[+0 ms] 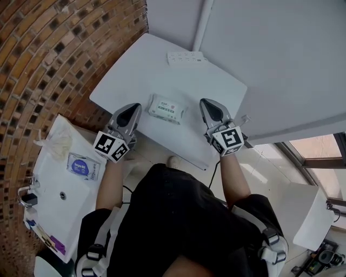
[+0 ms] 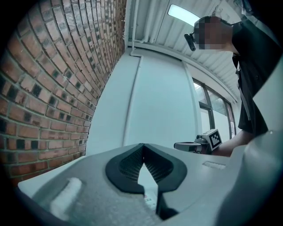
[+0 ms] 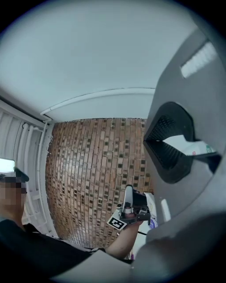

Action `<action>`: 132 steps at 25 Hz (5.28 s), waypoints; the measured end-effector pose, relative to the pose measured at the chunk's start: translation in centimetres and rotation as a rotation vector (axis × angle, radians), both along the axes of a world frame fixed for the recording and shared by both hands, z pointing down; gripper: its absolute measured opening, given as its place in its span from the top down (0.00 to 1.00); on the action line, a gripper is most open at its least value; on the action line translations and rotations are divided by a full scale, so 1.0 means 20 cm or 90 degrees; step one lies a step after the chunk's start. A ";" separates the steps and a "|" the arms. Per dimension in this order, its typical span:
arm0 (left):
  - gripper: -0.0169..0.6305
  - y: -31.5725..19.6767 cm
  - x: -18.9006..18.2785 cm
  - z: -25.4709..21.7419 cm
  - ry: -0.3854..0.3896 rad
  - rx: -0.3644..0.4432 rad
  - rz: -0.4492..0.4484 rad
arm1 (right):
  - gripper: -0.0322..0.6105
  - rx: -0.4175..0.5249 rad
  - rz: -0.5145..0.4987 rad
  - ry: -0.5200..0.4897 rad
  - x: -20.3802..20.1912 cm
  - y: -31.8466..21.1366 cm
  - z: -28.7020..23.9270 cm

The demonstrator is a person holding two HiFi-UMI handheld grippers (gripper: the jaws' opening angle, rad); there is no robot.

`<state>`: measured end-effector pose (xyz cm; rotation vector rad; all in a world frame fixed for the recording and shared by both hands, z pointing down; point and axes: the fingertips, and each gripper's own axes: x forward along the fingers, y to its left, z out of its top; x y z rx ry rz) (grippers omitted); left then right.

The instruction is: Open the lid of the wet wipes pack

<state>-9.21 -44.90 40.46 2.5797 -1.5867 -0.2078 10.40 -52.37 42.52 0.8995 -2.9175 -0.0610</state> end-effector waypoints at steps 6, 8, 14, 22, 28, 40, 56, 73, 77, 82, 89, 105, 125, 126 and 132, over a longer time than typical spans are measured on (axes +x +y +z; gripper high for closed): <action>0.98 -0.06 0.00 0.12 0.006 -0.029 -0.019 | 0.94 -0.032 -0.010 0.006 0.01 -0.05 0.09; 0.98 -0.05 0.02 0.19 0.008 -0.046 -0.021 | 0.94 -0.050 -0.018 0.016 0.01 -0.04 0.16; 0.98 -0.03 0.07 0.38 -0.008 -0.093 -0.004 | 0.94 -0.094 -0.030 0.026 -0.04 -0.02 0.33; 0.98 -0.10 0.03 0.51 -0.020 -0.124 0.002 | 0.94 -0.124 -0.059 0.061 -0.14 0.03 0.52; 0.97 -0.11 0.06 0.51 -0.043 -0.135 0.022 | 0.68 -0.131 -0.107 0.106 -0.23 0.03 0.60; 0.97 -0.11 0.04 0.63 -0.072 -0.194 0.035 | 0.10 -0.200 -0.244 0.286 -0.42 0.06 1.08; 0.63 -0.28 0.22 0.98 -0.379 -0.254 0.275 | 0.07 -0.203 -0.265 0.397 -0.49 0.05 1.32; 0.58 -0.34 0.42 1.19 -0.702 -0.184 0.501 | 0.12 -0.209 -0.268 0.417 -0.48 0.06 1.36; 0.58 -0.34 0.43 1.20 -0.708 -0.183 0.521 | 0.12 -0.209 -0.264 0.414 -0.48 0.06 1.36; 0.59 -0.34 0.44 1.21 -0.670 -0.205 0.531 | 0.13 -0.205 -0.257 0.419 -0.47 0.06 1.37; 0.70 -0.31 0.44 1.22 -0.625 -0.245 0.571 | 0.14 -0.199 -0.255 0.437 -0.46 0.06 1.38; 0.72 -0.35 0.45 1.13 -0.468 -0.348 0.643 | 0.14 -0.198 -0.247 0.442 -0.46 0.06 1.38; 0.72 -0.70 0.40 0.95 -0.426 -0.253 0.552 | 0.13 -0.210 -0.245 0.464 -0.46 0.07 1.40; 0.72 -0.73 0.39 0.96 -0.420 -0.255 0.540 | 0.13 -0.211 -0.243 0.463 -0.46 0.08 1.40; 0.72 -0.80 0.33 1.05 -0.400 -0.279 0.507 | 0.13 -0.213 -0.233 0.466 -0.46 0.07 1.40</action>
